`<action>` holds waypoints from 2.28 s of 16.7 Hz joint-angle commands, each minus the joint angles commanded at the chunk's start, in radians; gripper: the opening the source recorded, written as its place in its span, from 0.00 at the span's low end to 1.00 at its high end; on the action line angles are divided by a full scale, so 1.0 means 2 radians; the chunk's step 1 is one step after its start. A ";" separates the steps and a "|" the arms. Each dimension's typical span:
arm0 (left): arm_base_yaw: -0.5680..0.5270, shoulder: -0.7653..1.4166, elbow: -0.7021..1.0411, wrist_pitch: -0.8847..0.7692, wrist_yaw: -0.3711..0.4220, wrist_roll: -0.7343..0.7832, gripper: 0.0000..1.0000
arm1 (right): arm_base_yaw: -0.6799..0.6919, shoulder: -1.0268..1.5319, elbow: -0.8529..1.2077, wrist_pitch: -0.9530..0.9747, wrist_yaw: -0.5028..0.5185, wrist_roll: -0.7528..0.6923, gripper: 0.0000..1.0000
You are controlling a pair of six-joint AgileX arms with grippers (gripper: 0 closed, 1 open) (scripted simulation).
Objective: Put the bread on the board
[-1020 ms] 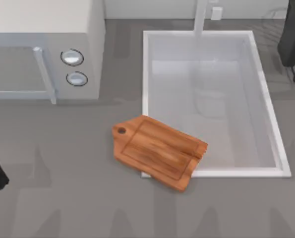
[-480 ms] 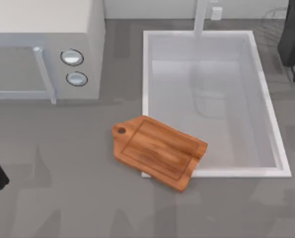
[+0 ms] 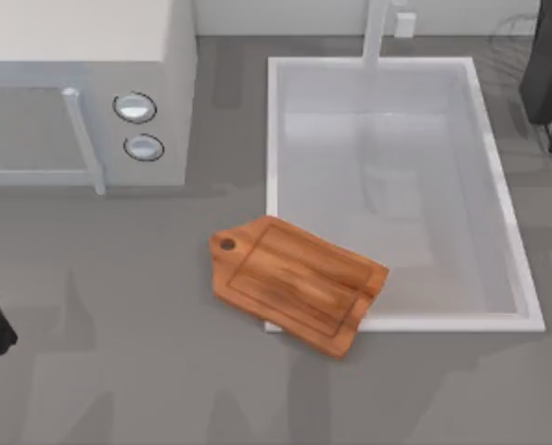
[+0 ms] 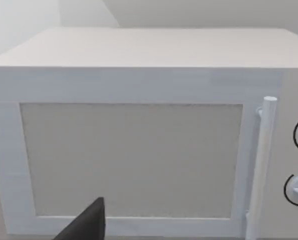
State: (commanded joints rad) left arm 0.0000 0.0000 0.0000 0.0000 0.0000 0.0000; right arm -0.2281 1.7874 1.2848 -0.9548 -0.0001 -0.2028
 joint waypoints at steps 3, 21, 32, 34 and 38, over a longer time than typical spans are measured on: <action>0.000 0.000 0.000 0.000 0.000 0.000 1.00 | -0.009 0.066 0.053 -0.032 0.000 -0.008 1.00; 0.000 0.000 0.000 0.000 0.000 0.000 1.00 | -0.011 0.139 -0.001 0.083 0.000 -0.009 1.00; 0.000 0.000 0.000 0.000 0.000 0.000 1.00 | -0.011 0.139 -0.001 0.083 0.000 -0.009 0.32; 0.000 0.000 0.000 0.000 0.000 0.000 1.00 | -0.011 0.139 -0.001 0.083 0.000 -0.009 0.17; 0.000 0.000 0.000 0.000 0.000 0.000 1.00 | -0.011 0.139 -0.001 0.083 0.000 -0.009 0.00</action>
State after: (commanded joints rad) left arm 0.0000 0.0000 0.0000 0.0000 0.0000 0.0000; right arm -0.2497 2.0649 1.2833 -0.7897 0.0000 -0.2200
